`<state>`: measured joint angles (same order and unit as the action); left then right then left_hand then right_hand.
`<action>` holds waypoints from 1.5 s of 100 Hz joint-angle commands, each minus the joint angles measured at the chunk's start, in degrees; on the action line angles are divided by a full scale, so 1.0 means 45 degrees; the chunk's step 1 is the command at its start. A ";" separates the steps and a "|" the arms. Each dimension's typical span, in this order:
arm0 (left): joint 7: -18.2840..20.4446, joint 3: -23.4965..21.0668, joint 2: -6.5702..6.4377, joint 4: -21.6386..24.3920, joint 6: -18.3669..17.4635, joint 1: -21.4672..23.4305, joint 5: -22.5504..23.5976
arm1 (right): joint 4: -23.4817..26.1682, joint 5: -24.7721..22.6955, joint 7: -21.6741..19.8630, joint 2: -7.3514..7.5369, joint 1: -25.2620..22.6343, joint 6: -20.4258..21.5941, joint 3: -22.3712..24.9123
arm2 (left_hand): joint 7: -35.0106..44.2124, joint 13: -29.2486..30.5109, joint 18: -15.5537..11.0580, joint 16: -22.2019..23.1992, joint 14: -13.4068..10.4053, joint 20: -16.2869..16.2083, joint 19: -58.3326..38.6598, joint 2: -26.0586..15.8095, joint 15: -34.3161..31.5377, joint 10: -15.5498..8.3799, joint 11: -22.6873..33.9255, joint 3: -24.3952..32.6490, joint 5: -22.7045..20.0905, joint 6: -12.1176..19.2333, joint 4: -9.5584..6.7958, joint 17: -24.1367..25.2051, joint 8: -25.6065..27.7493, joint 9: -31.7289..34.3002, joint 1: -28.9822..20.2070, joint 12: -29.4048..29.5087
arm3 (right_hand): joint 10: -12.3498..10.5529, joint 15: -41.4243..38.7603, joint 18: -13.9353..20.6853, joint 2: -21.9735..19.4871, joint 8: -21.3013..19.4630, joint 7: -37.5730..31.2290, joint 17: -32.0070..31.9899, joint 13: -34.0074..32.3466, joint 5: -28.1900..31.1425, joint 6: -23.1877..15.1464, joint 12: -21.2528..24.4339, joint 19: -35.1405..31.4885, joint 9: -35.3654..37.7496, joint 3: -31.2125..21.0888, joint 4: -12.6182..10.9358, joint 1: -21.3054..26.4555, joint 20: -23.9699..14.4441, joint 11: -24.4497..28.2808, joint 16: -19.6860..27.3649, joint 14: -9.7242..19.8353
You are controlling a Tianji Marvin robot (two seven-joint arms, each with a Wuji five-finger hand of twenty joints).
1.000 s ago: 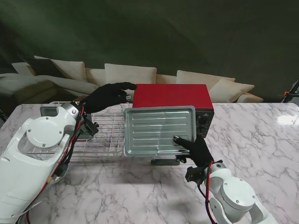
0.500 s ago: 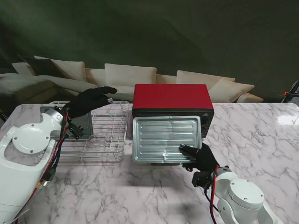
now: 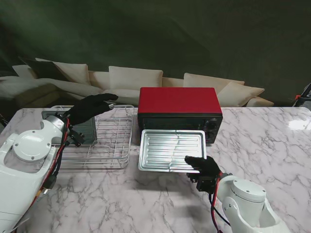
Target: Slide the trays into the oven
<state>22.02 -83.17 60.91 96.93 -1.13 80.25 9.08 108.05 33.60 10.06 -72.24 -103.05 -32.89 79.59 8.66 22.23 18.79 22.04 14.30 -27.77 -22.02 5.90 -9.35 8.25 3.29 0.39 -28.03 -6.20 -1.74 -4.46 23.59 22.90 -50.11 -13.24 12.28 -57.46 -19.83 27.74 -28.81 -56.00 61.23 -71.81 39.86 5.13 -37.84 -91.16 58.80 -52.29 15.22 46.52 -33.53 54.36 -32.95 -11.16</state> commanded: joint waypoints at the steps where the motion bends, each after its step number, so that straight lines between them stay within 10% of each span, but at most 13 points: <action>1: 0.0223 0.0079 -0.0012 -0.0104 0.0026 -0.0054 0.0125 | -0.0342 -0.0006 0.0063 -0.0162 0.0242 -0.0224 -0.0078 | -0.0076 -0.0031 -0.0278 0.0151 -0.0330 -0.0344 0.0426 -0.0410 0.0089 -0.0129 0.0115 -0.0354 0.0278 -0.0024 0.0289 0.0026 0.0136 0.0076 0.0264 -0.0224 | -0.0012 -0.0610 0.0288 -0.0935 -0.0697 -0.1059 0.0609 -0.0698 0.0465 -0.1367 -0.0065 -0.0582 0.0022 -0.1312 -0.0357 0.0945 -0.0152 0.0684 -0.0216 0.0552; 91: -0.1794 0.0347 0.0302 0.0530 -0.0729 0.1359 0.1154 | -0.2603 0.1587 0.1257 -0.0905 0.2279 -0.1960 -0.0294 | 0.0286 -0.0350 -0.0358 0.0216 -0.0240 -0.0838 0.0697 -0.1693 0.0095 0.0308 0.0475 -0.0392 -0.0636 -0.0395 0.0318 0.0036 0.0382 0.1505 -0.0555 -0.0858 | -0.0113 -0.0674 0.0552 -0.1120 -0.0790 -0.1133 0.0642 -0.0715 0.0383 -0.1599 -0.0193 -0.0637 -0.0126 -0.1126 -0.0400 0.0964 -0.0094 0.0835 -0.0113 0.0686; 150: -0.1448 0.0141 0.0205 0.0921 -0.0957 0.1720 0.1154 | -0.4268 0.1885 0.0920 -0.1040 0.3447 -0.2021 -0.0371 | 0.0208 -0.0319 -0.0328 0.0227 -0.0150 -0.0878 0.0561 -0.1712 0.0093 0.0396 0.0386 -0.0408 -0.0592 -0.0441 0.0323 0.0085 0.0384 0.1560 -0.0586 -0.0879 | -0.0175 -0.1077 0.0780 -0.1212 -0.0911 -0.1105 0.0719 -0.0724 0.0495 -0.1812 -0.0362 -0.0965 -0.0089 -0.1015 -0.0427 0.0920 -0.0151 0.0916 -0.0193 0.0748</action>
<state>14.50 -82.63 61.90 100.92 -5.27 87.73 14.14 89.05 41.95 14.61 -76.60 -88.06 -42.00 77.94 10.07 22.13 18.03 22.65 13.59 -30.55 -19.92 0.57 -9.35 9.76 5.73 0.40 -29.88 -7.99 -1.72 -4.50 24.97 28.62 -51.54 -16.72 12.28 -59.46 -19.26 26.97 -29.43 -56.00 61.47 -71.83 39.02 5.14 -38.62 -92.64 58.61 -52.23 15.22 46.52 -33.53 55.15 -32.95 -10.32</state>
